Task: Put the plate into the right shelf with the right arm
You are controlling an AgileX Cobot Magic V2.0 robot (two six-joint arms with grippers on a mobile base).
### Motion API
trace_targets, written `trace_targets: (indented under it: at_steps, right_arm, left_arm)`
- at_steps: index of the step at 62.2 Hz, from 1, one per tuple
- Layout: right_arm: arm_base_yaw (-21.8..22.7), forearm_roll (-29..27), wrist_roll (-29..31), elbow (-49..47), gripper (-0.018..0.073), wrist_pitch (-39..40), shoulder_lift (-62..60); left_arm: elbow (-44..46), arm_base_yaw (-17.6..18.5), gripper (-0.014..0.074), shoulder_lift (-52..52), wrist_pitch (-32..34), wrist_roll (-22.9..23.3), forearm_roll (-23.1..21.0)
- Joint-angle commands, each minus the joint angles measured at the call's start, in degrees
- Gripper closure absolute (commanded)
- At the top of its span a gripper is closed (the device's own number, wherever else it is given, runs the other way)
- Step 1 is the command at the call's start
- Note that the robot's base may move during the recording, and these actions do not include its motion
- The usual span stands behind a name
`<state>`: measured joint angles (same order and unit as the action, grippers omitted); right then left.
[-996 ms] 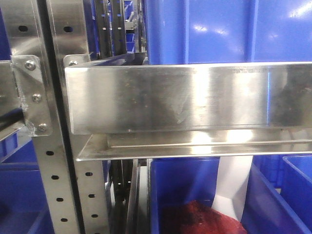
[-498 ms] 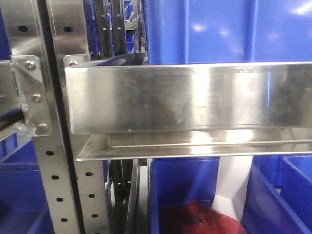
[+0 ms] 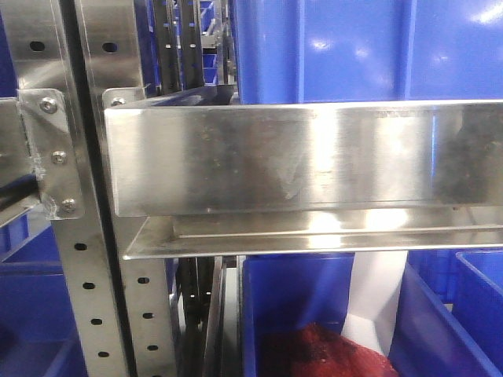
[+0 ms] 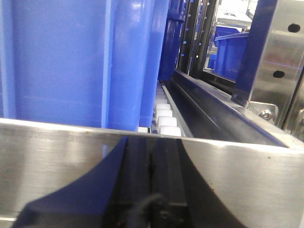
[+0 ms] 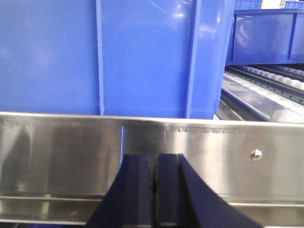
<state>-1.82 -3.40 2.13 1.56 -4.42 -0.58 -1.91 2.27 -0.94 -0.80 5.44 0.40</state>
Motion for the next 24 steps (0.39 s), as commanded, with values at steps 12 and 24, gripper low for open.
trace_targets:
  at_steps: [12,24]
  right_arm:
    - [0.3,0.0,0.0,-0.3,0.0513,5.6,-0.8]
    - [0.3,0.0,0.0,-0.3,0.0513,5.6,-0.8]
  left_arm:
    - [-0.5,0.1,0.0643,-0.6,5.2,0.3,0.0]
    - [-0.5,0.1,0.0643,-0.6,5.2,0.3,0.0]
